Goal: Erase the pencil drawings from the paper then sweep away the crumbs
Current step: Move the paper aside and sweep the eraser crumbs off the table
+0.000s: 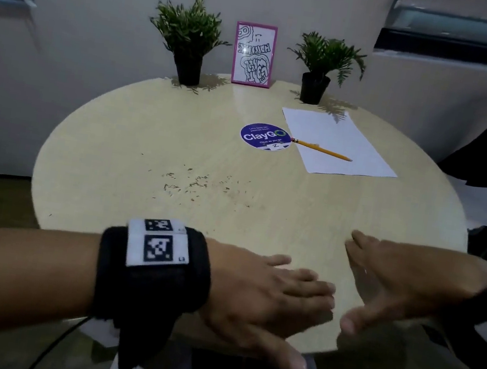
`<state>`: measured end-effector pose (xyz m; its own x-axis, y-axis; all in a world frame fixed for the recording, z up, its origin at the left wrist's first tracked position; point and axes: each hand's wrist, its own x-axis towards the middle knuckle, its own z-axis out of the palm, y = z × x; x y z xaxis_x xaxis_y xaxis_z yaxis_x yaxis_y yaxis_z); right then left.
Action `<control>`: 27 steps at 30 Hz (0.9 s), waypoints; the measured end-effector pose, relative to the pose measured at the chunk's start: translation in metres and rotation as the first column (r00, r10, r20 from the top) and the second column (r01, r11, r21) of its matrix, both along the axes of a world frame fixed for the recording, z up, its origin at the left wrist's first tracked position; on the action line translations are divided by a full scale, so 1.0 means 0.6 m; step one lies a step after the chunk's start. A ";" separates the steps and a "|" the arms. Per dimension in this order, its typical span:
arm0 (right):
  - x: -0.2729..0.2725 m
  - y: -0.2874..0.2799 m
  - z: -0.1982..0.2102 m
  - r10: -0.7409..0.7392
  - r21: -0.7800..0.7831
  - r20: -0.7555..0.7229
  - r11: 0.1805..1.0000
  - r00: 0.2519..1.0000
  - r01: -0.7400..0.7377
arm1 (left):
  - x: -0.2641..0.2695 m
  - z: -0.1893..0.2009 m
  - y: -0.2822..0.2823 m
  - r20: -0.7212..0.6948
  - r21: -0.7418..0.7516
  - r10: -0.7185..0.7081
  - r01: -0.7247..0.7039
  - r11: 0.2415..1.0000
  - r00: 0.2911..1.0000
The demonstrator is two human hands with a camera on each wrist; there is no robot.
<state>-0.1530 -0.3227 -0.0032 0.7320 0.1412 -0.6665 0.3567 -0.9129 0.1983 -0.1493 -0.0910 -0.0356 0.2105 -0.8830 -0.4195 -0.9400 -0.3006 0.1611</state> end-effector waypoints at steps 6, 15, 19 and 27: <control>-0.040 0.039 -0.020 0.000 0.159 -0.080 0.987 0.997 0.013 | 0.057 -0.024 0.041 0.021 0.087 0.184 -0.185 0.979 0.983; 0.025 0.012 0.006 -0.057 0.177 0.048 0.983 0.997 0.047 | 0.133 0.008 0.014 0.175 0.035 0.342 -0.353 0.935 0.923; 0.085 0.014 0.012 -0.056 0.024 0.058 0.998 0.997 0.055 | 0.106 -0.011 -0.039 0.035 0.085 0.243 -0.245 0.966 0.970; 0.090 0.112 -0.022 0.099 -0.064 0.031 0.993 0.995 -0.097 | 0.176 -0.022 0.119 0.155 0.157 0.572 -0.592 0.791 0.805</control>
<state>-0.0989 -0.2552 -0.0164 0.7392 0.1725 -0.6510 0.4361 -0.8592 0.2677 -0.0440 -0.0198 -0.0487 0.7061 -0.4864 -0.5147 -0.5846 -0.8105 -0.0360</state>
